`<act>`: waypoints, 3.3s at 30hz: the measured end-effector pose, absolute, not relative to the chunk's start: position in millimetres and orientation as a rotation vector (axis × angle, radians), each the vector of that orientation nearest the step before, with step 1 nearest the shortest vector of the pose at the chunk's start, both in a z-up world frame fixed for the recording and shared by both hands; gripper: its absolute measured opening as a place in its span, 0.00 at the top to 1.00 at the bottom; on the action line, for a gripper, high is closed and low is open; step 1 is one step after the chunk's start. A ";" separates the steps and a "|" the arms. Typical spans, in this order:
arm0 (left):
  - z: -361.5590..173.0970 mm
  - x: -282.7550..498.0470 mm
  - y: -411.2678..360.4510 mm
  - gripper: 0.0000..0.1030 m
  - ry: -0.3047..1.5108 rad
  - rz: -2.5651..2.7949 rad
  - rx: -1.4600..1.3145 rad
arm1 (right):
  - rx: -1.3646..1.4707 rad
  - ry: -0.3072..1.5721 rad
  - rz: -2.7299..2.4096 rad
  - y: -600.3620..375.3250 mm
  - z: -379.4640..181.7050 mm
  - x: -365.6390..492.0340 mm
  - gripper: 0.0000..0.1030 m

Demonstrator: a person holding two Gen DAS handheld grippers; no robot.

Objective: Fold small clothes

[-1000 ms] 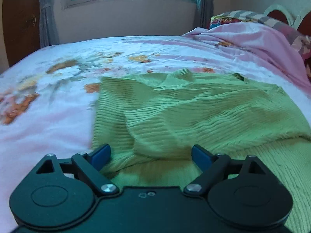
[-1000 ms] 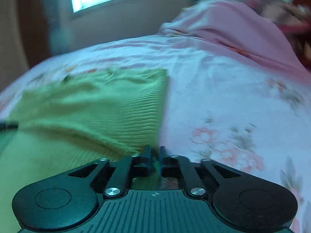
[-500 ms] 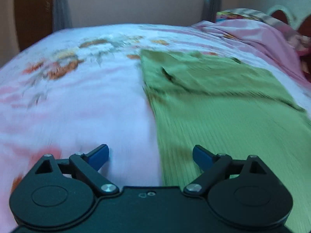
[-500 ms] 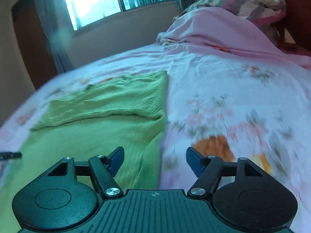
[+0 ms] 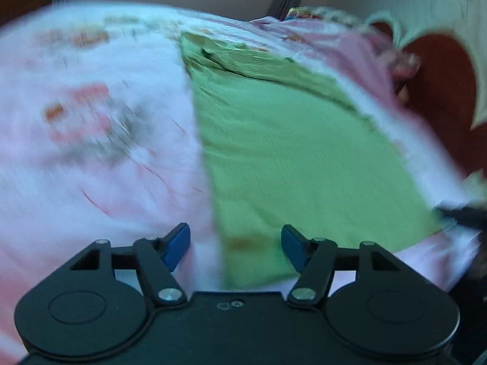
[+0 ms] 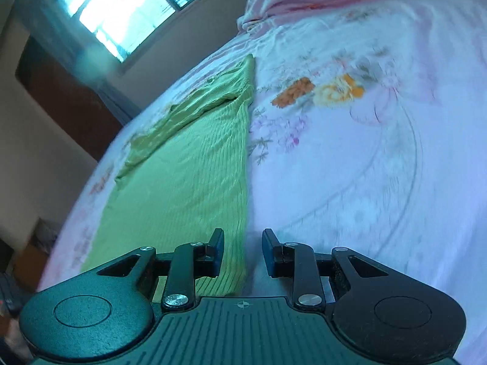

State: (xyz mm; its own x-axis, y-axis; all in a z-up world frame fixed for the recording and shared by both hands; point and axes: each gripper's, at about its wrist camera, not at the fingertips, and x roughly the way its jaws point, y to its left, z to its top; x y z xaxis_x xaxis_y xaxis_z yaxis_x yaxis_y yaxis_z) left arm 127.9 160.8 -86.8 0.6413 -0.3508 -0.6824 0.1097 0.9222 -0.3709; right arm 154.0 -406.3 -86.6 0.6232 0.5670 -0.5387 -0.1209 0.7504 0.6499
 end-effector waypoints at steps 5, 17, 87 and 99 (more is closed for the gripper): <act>-105.0 127.8 180.7 0.40 0.861 -0.410 -0.605 | 0.800 0.831 0.480 -424.1 -102.9 149.8 0.74; -140.8 170.9 210.5 0.73 0.881 -0.495 -0.861 | 0.934 0.885 0.618 -437.2 -120.0 180.3 0.74; -73.5 552.0 197.7 0.73 0.705 -0.141 -0.159 | 0.215 0.615 0.381 -315.1 -73.4 610.0 0.72; -77.6 541.0 180.5 0.70 0.716 -0.212 -0.064 | -0.065 0.616 0.625 -280.6 -86.6 573.1 0.72</act>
State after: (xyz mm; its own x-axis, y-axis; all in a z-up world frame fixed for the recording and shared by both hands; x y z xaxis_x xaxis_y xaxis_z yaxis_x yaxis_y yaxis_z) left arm 541.0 180.5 -77.6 0.7341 -0.2145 -0.6443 0.1709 0.9766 -0.1305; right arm 573.1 -280.6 -86.6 0.6388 0.5288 -0.5588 -0.5666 0.8147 0.1233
